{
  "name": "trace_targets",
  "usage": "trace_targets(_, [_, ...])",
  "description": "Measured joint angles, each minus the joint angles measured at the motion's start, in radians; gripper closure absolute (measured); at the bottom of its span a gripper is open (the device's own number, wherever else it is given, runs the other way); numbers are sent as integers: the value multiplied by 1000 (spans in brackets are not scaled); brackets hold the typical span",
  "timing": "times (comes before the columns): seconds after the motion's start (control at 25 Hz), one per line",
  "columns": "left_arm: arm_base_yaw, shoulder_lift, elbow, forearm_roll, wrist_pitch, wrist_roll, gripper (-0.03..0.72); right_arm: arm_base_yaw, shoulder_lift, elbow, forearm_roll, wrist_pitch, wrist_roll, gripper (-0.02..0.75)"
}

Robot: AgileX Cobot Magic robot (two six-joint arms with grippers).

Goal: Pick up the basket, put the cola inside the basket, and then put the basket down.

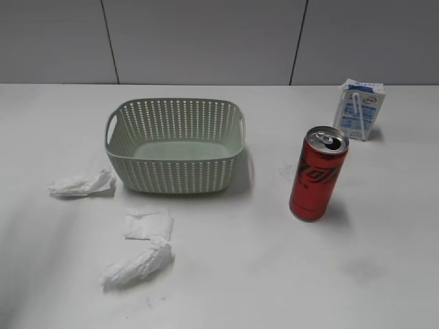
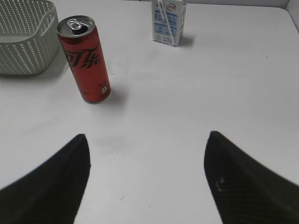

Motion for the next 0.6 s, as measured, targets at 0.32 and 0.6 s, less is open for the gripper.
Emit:
trace_targets(0.32, [-49, 386, -368, 1, 266, -5, 144, 0, 0, 0, 0, 0, 0, 166])
trace_targets(0.6, [-207, 616, -528, 147, 346, -167, 144, 0, 0, 0, 0, 0, 0, 166])
